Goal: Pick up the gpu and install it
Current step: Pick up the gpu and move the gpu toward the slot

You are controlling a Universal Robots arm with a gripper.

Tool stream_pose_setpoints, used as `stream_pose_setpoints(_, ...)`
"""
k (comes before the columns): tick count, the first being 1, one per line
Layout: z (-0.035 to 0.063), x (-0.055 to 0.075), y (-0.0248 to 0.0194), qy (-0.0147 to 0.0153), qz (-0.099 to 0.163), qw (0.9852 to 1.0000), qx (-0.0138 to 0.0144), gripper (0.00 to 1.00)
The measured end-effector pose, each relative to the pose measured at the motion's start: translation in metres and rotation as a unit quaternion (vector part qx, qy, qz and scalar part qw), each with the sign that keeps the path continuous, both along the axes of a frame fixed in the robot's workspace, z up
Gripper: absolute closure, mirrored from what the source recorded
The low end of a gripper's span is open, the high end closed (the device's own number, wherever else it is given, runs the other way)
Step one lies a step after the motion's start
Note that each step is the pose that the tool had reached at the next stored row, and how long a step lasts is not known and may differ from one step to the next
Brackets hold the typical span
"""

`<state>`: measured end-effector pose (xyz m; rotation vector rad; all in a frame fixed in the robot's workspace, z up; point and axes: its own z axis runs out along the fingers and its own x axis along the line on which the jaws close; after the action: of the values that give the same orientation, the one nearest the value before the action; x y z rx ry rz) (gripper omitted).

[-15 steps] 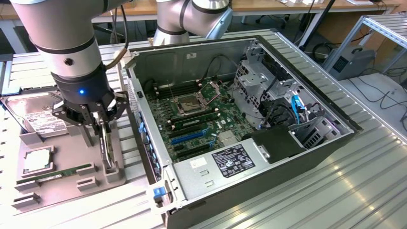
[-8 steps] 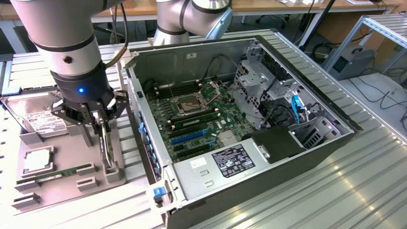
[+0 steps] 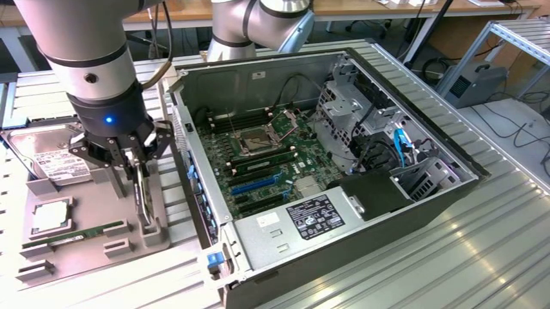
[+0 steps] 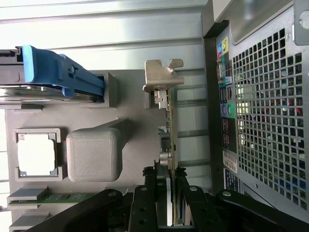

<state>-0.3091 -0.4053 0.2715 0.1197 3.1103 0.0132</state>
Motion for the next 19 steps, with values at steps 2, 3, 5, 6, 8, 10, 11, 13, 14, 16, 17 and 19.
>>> stream_pose_setpoints(2,0.0007,0.0,0.0,0.0,0.0,1.0,0.0,0.73)
stream_pose_setpoints(3,0.001,0.0,0.0,0.0001,0.0,1.0,0.0,0.73)
stream_pose_setpoints(5,0.0016,0.0,0.0,0.0,0.0,1.0,0.0,0.73)
stream_pose_setpoints(6,0.0019,0.0,0.0,0.0,0.0,1.0,0.0,0.73)
stream_pose_setpoints(8,0.0024,0.0,0.0,0.0,0.0,1.0,0.0,0.73)
stream_pose_setpoints(10,0.0028,0.0,0.0,0.0,0.0,1.0,0.0001,0.73)
stream_pose_setpoints(11,0.003,0.0,0.0,0.0,0.0,1.0,0.0001,0.73)
stream_pose_setpoints(13,0.0035,0.0,0.0,0.0001,0.0,1.0,0.0,0.73)
stream_pose_setpoints(14,0.0036,0.0,0.0,0.0,0.0,1.0,0.0001,0.73)
stream_pose_setpoints(16,0.004,0.0,0.0,0.0,0.0,1.0,0.0001,0.73)
stream_pose_setpoints(17,0.0043,0.0,0.0,0.0,0.0,1.0,0.0001,0.73)
stream_pose_setpoints(19,0.0047,0.0,0.0,0.0001,0.0,1.0,0.0,0.73)
